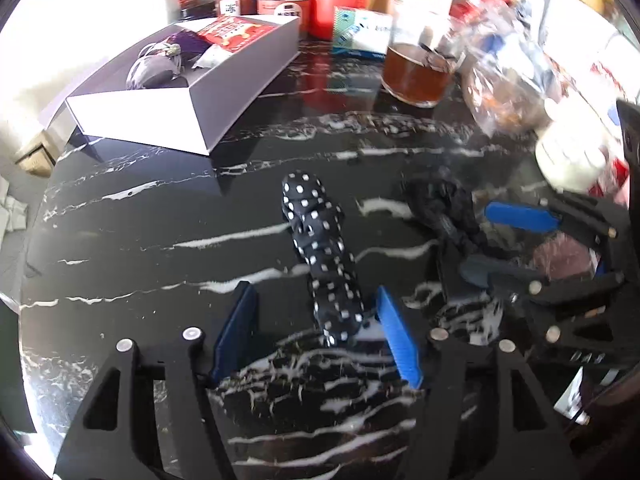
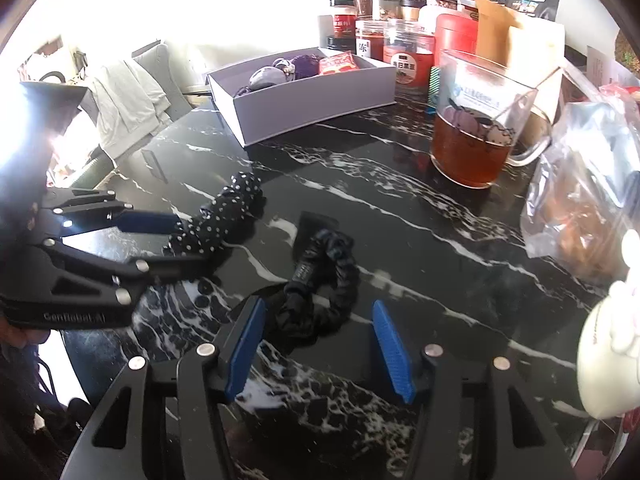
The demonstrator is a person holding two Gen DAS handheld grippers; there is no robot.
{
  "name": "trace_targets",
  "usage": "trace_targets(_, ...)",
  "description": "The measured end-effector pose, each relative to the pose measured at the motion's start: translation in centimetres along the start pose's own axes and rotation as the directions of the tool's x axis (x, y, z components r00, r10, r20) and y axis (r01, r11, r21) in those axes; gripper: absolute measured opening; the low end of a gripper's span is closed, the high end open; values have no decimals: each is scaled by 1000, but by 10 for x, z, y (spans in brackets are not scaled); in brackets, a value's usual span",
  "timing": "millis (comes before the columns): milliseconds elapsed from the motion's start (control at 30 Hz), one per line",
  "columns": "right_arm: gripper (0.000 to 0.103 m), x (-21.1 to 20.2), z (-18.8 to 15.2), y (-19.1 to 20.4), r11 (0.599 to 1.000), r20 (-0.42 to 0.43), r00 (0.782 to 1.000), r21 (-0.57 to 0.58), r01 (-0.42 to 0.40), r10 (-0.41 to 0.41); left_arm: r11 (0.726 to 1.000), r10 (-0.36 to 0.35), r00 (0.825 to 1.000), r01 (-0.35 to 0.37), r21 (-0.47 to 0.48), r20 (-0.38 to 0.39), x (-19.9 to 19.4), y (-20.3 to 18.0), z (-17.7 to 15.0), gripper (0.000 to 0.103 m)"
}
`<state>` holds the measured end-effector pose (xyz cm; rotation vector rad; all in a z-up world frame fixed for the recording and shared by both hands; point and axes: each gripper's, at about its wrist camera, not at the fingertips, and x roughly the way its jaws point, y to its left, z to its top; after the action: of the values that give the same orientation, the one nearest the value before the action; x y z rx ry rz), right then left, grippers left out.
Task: Organize objects
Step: 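Lift the polka-dot scrunchie with left tool while right tool lifts the black scrunchie toward the box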
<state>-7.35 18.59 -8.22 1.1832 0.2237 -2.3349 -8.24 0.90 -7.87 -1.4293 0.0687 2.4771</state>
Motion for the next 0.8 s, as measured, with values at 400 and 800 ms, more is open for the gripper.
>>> trace_targets(400, 18, 11, 4, 7, 1000, 0, 1000, -30, 7, -7, 998, 63, 997, -63, 15, 48, 10, -8, 14, 17)
trace_targets(800, 15, 4, 8, 14, 999, -4, 1000, -45, -30, 30, 999, 43, 999, -43, -13, 23, 0, -4, 11, 15)
